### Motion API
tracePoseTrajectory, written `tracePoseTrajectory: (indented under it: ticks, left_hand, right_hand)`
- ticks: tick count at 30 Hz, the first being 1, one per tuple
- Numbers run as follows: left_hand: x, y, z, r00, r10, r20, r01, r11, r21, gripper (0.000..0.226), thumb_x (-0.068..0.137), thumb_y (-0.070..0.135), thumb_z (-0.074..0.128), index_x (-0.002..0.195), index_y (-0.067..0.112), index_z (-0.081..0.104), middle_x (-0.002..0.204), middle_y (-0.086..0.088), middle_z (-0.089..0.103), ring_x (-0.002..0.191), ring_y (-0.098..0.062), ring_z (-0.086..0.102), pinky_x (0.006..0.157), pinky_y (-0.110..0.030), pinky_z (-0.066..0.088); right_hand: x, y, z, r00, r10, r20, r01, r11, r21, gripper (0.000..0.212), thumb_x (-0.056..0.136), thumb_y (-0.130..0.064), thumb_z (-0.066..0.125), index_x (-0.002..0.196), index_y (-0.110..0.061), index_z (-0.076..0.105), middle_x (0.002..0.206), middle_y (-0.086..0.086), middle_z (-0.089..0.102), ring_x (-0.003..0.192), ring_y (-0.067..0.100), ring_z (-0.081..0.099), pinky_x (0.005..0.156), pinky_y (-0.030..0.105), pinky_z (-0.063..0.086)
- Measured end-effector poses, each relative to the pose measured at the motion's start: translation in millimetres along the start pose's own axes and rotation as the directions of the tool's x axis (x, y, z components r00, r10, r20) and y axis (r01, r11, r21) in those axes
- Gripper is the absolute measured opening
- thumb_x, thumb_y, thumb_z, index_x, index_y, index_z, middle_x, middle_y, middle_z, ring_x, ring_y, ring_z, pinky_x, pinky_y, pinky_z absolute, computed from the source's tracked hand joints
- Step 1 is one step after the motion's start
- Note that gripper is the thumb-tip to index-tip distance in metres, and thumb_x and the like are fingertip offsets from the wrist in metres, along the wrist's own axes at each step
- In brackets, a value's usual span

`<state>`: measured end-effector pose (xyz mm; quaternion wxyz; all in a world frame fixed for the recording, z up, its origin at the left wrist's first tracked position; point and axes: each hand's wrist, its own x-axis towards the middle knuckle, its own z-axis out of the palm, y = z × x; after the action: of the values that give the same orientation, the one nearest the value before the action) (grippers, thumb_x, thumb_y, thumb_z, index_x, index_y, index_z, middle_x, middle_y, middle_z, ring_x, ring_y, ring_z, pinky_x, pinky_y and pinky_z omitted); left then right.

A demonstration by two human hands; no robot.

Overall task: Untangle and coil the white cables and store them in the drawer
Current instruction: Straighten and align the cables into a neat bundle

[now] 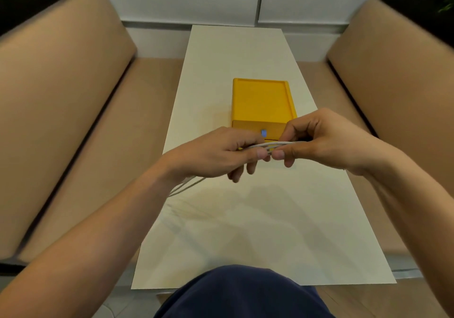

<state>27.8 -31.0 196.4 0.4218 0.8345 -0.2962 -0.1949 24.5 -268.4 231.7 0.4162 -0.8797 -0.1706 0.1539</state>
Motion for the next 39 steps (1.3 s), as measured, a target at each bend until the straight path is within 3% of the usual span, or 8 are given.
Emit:
tracePoseTrajectory:
  ticks: [5, 11, 17, 24, 27, 30, 35, 39]
  left_hand:
    - [1, -3, 0, 1.0, -0.027, 0.013, 0.028, 0.997, -0.071, 0.027, 0.108, 0.029, 0.052, 0.096, 0.013, 0.071, 0.068, -0.001, 0.063, 0.054, -0.012, 0.048, 0.054, -0.023, 0.038]
    - [-8, -7, -7, 0.991, -0.105, 0.083, 0.112, 0.989, -0.093, 0.027, 0.109, 0.028, 0.049, 0.095, 0.011, 0.066, 0.068, -0.001, 0.063, 0.052, -0.015, 0.054, 0.05, -0.026, 0.041]
    - [-8, -4, -11, 0.973, -0.158, 0.168, 0.174, 0.981, -0.083, 0.026, 0.11, 0.028, 0.047, 0.097, 0.01, 0.062, 0.071, -0.005, 0.063, 0.053, -0.018, 0.056, 0.05, -0.025, 0.041]
    - [-8, -3, -12, 0.976, -0.19, 0.107, 0.204, 0.97, -0.133, 0.027, 0.108, 0.027, 0.049, 0.092, 0.01, 0.062, 0.068, -0.008, 0.063, 0.05, -0.021, 0.052, 0.049, -0.027, 0.035]
    - [-9, -3, -11, 0.976, -0.191, 0.109, 0.206, 0.966, -0.154, 0.023, 0.11, 0.024, 0.047, 0.101, 0.005, 0.058, 0.073, -0.013, 0.066, 0.053, -0.025, 0.059, 0.051, -0.03, 0.043]
    - [-12, -1, -12, 0.972, -0.197, 0.131, 0.216, 0.964, -0.153, 0.022, 0.109, 0.022, 0.047, 0.096, 0.006, 0.054, 0.077, -0.018, 0.069, 0.058, -0.029, 0.062, 0.054, -0.033, 0.045]
    - [-10, 2, -13, 0.974, -0.191, 0.122, 0.192, 0.981, 0.0, 0.026, 0.109, 0.026, 0.046, 0.085, 0.015, 0.051, 0.073, -0.007, 0.065, 0.057, -0.018, 0.051, 0.059, -0.035, 0.038]
    - [-11, 5, -9, 0.97, -0.186, 0.155, 0.185, 0.982, 0.021, 0.028, 0.109, 0.042, 0.041, 0.102, 0.019, 0.055, 0.071, -0.003, 0.063, 0.058, -0.018, 0.048, 0.06, -0.035, 0.042]
  right_hand:
    - [-6, -3, 0, 0.99, 0.07, 0.124, -0.071, 0.997, 0.004, 0.025, 0.08, -0.035, 0.083, 0.102, -0.027, 0.074, 0.083, -0.003, 0.08, 0.072, 0.01, 0.066, 0.066, 0.029, 0.045]
    - [-8, 2, -5, 0.986, 0.098, 0.133, -0.104, 0.994, 0.033, 0.045, 0.07, -0.043, 0.085, 0.11, -0.03, 0.072, 0.088, 0.002, 0.08, 0.089, 0.039, 0.065, 0.069, 0.04, 0.047]
    - [-11, 3, -7, 0.983, 0.121, 0.138, -0.13, 0.989, 0.063, 0.043, 0.072, -0.039, 0.085, 0.112, -0.029, 0.071, 0.087, 0.003, 0.08, 0.072, 0.015, 0.067, 0.068, 0.038, 0.048]
    - [-12, 9, -7, 0.986, 0.159, 0.051, -0.164, 0.98, 0.115, 0.037, 0.076, -0.023, 0.088, 0.108, -0.02, 0.072, 0.083, 0.004, 0.079, 0.069, 0.014, 0.07, 0.065, 0.025, 0.052]
    - [-13, 9, -8, 0.986, 0.147, 0.073, -0.158, 0.972, 0.176, 0.043, 0.078, -0.025, 0.085, 0.117, -0.026, 0.068, 0.087, 0.006, 0.079, 0.074, 0.015, 0.07, 0.065, 0.024, 0.052]
    - [-15, 11, -8, 0.988, 0.128, 0.082, -0.141, 0.974, 0.175, 0.044, 0.081, -0.022, 0.084, 0.12, -0.027, 0.066, 0.088, 0.007, 0.079, 0.077, 0.017, 0.071, 0.066, 0.025, 0.053]
    - [-15, 14, -7, 0.994, 0.089, 0.063, -0.098, 0.983, 0.157, 0.025, 0.084, -0.022, 0.082, 0.108, -0.02, 0.074, 0.085, 0.006, 0.079, 0.073, 0.016, 0.072, 0.066, 0.024, 0.055]
    - [-16, 16, -8, 0.995, 0.083, 0.052, -0.091, 0.979, 0.184, 0.016, 0.086, -0.028, 0.077, 0.094, -0.015, 0.081, 0.084, 0.008, 0.078, 0.071, 0.015, 0.071, 0.064, 0.021, 0.055]
